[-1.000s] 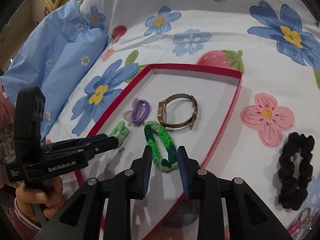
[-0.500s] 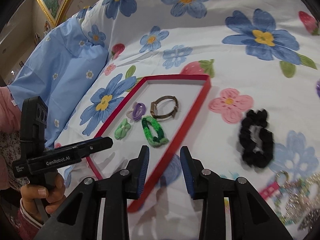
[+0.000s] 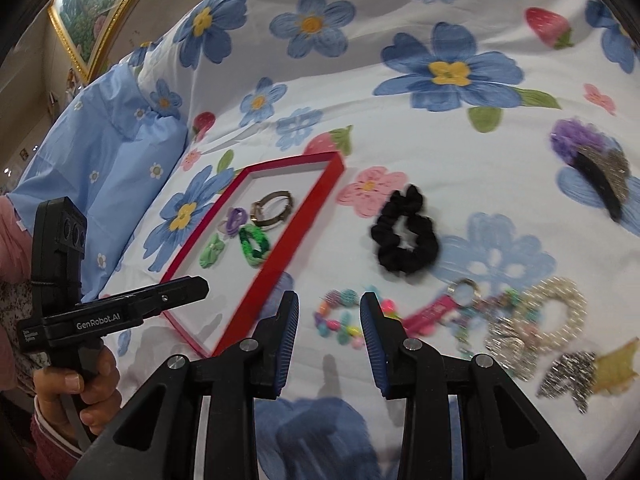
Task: Organize jewelry
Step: 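Move both open tools back toward the remaining jewelry, then grasp the black scrunchie with the left tool while the right tool grasps the beaded bracelet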
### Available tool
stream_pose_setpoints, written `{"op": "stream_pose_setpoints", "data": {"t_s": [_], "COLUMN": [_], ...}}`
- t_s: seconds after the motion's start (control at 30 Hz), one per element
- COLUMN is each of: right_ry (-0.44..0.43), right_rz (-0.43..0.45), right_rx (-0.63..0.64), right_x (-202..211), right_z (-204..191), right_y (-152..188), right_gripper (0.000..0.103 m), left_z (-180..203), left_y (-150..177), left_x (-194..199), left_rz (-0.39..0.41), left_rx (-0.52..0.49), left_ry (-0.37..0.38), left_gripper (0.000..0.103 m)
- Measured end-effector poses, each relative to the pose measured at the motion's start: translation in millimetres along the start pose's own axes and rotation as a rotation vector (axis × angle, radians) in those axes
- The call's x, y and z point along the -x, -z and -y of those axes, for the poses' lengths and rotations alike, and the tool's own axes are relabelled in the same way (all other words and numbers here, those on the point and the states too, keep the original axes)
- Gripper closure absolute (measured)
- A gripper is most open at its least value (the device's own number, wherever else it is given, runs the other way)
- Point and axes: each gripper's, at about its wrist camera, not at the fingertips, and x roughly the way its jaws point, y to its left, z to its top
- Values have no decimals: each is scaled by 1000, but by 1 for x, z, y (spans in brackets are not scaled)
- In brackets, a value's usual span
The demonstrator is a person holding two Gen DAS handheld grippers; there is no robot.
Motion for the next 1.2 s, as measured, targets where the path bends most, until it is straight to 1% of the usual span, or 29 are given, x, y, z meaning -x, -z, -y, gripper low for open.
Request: {"op": "stream_pose_setpoints", "data": {"t_s": [0.03, 0.07, 0.37, 0.67, 0.8, 0.93, 1.07, 1.2], "right_ry": [6, 14, 81, 146, 162, 195, 259, 296], "right_rz": [1, 5, 32, 46, 45, 41, 32, 1], "right_rx": [-8, -16, -55, -95, -116, -110, -103, -100], "right_x": [3, 7, 33, 45, 46, 46, 42, 33], "right_z": [4, 9, 42, 73, 84, 93, 104, 117], "right_y": [2, 5, 19, 26, 24, 20, 12, 3], "right_gripper": [65, 65, 65, 65, 65, 65, 65, 65], "left_z": [3, 6, 29, 47, 55, 61, 68, 76], "left_y": [1, 1, 5, 4, -1, -10, -21, -36], "left_x": [-1, -2, -13, -25, -32, -41, -53, -69], "left_rz": [-2, -5, -32, -55, -59, -64, -74, -80], "left_rx": [-4, -8, -49, -86, -102, -117, -135, -154], "left_ry": [1, 4, 20, 21, 22, 23, 22, 23], "left_gripper": [57, 57, 57, 57, 57, 57, 57, 57]}}
